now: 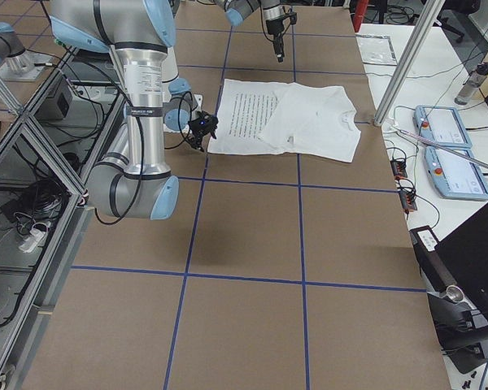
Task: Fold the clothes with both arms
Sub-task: 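Release the sleeve and move both grippers to the hem corners nearest the robot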
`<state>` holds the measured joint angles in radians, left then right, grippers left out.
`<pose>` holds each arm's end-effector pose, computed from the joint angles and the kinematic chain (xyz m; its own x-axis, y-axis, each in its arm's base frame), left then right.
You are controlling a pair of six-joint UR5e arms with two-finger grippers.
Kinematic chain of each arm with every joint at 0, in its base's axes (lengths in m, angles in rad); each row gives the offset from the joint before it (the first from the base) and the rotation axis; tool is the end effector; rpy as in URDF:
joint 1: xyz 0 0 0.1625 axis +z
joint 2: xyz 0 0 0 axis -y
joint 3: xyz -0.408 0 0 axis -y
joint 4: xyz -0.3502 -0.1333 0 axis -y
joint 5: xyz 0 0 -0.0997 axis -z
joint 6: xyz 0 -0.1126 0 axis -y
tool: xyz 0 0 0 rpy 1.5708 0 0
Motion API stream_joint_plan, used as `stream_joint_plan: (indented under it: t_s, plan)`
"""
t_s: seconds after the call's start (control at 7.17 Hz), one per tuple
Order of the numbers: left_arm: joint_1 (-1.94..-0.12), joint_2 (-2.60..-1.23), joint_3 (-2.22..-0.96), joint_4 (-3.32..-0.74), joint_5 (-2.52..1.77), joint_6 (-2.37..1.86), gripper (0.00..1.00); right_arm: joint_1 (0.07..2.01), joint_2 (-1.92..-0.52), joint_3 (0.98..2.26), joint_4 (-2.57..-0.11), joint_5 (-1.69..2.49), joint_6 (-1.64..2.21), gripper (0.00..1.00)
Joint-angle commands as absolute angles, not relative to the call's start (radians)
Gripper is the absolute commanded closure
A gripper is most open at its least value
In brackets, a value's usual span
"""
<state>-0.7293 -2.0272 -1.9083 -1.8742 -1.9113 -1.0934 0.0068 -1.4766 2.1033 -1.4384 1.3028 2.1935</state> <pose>0.3577 -0.4480 0.2387 0.4888 0.1441 -0.8604 0.2048 0.9398 0.2737 -0.4680 -0.1663 0.3735 0.4792 0.5657 0.6711 -0.5765 0.7794 -0.2454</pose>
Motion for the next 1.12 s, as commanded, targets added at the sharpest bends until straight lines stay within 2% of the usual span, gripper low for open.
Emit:
stream_joint_plan:
  t_s: [0.0, 0.14, 0.28, 0.42, 0.98]
  plan:
    - [-0.729, -2.025, -1.908, -1.876, -1.911, -1.100, 0.22, 0.006, -1.470, 2.088, -1.443, 1.305, 2.195, 0.19]
    - [-0.727, -2.025, -1.907, -1.876, -1.910, -1.100, 0.22, 0.009, -1.471, 2.088, -1.443, 1.305, 2.197, 0.49]
    - [-0.727, -2.023, -1.907, -1.876, -1.910, -1.100, 0.21, 0.009, -1.471, 2.088, -1.448, 1.307, 2.200, 0.94]
    - [-0.727, -2.023, -1.908, -1.876, -1.910, -1.100, 0.21, 0.008, -1.471, 2.088, -1.450, 1.308, 2.200, 1.00]
    - [-0.719, -2.022, -1.898, -1.875, -1.910, -1.164, 0.21, 0.034, -1.479, 2.120, -1.450, 1.356, 2.198, 1.00]
